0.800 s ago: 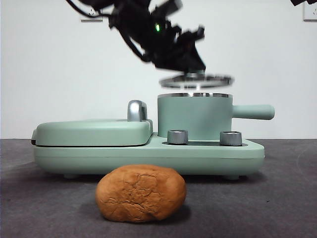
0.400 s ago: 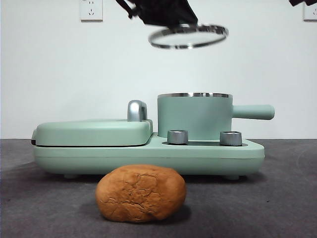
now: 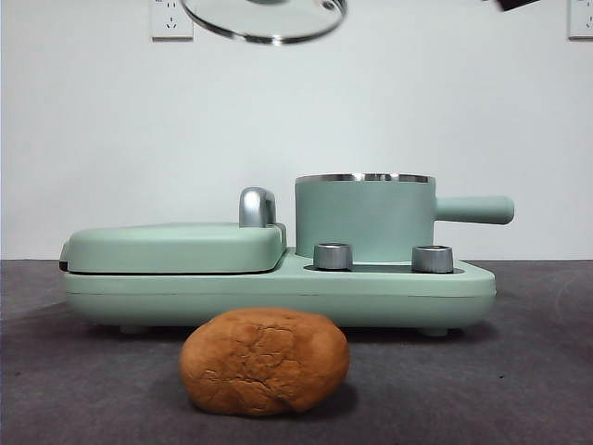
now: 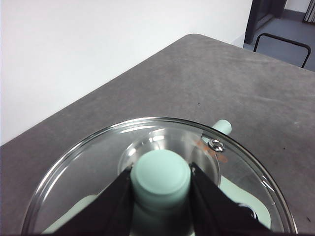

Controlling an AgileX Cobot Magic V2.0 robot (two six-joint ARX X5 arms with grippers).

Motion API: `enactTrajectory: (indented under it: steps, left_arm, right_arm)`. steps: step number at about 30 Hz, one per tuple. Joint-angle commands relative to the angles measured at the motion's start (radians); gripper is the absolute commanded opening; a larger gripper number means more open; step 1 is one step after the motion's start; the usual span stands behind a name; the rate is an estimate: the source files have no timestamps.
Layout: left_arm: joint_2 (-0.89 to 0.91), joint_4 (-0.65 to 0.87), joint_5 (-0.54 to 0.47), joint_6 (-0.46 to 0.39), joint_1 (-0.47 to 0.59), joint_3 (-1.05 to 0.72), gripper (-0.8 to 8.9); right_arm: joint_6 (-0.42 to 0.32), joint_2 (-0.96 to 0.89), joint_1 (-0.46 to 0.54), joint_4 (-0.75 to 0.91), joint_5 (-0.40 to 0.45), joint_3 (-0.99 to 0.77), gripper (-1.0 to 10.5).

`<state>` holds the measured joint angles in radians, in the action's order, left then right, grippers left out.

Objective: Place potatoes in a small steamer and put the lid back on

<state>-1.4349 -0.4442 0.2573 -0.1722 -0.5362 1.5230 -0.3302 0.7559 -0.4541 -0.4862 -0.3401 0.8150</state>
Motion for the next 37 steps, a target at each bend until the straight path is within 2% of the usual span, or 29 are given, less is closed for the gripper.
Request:
enactTrajectory:
  steps: [1,8,13,22,27,37]
  left_arm:
    - [0.057,-0.021,0.002,-0.021,0.023,0.027,0.1]
    - [0.165,-0.167,0.002,-0.048,0.113,0.018,0.09]
    - [0.248,-0.192,0.002,-0.043,0.171,-0.043,0.09]
    - [0.431,-0.187,0.002,0.016,0.227,-0.278,0.09]
    - [0.522,-0.184,0.001,0.054,0.229,-0.391,0.09]
    - [0.567,-0.191,0.001,0.063,0.229,-0.425,0.09]
  right_arm:
    - [-0.027,0.05,-0.089,0.002,-0.001,0.019,2.4]
    - [-0.029,0.217,-0.246,-0.01,0.0,0.019,3.1]
    - [-0.042,0.351,-0.316,-0.008,0.001,0.019,3.4]
    - [-0.049,0.525,-0.368,0.068,0.006,0.019,3.4]
    - [-0.049,0.602,-0.381,0.117,0.003,0.019,4.2]
    - [-0.047,0.743,-0.422,0.199,-0.001,0.019,4.2]
